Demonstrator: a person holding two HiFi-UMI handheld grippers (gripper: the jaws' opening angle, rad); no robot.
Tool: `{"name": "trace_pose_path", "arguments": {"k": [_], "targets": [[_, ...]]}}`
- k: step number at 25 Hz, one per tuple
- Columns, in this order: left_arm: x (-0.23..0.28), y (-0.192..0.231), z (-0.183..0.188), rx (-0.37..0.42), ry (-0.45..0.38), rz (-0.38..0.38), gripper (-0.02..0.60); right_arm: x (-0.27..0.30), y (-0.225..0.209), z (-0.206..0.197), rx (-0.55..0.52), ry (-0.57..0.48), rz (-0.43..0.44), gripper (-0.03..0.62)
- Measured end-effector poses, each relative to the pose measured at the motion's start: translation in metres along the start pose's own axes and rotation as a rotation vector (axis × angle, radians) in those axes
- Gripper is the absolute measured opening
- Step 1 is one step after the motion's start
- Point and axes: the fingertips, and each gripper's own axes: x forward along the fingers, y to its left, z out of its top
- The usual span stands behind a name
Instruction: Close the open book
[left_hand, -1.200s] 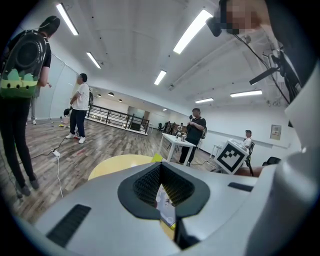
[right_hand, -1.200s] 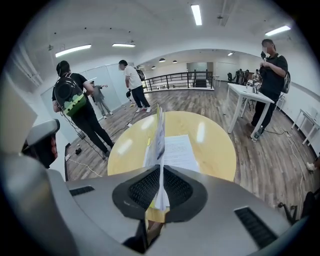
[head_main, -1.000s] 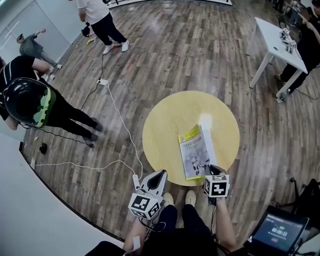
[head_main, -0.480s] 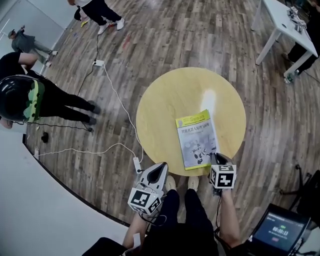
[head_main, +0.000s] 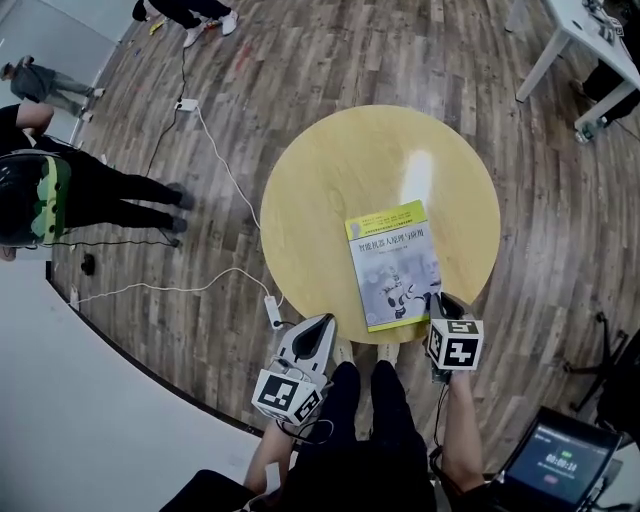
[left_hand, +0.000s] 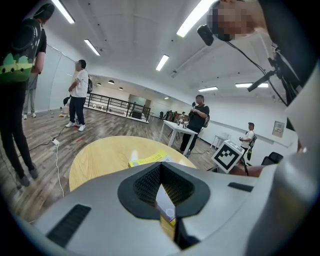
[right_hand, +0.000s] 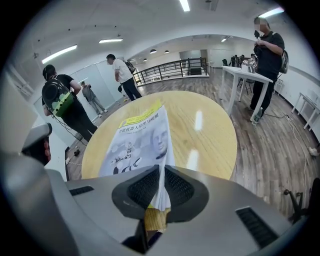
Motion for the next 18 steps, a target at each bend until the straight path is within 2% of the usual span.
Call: {"name": "trace_pose_path", "arguments": {"k": [18], "targets": [[0.0054, -0.0014, -0.0074, -0.001, 0.025, -0.011, -0.002, 0.0037, -0.0065, -0.0043, 0.005, 0.005, -0.005, 0.057]]}}
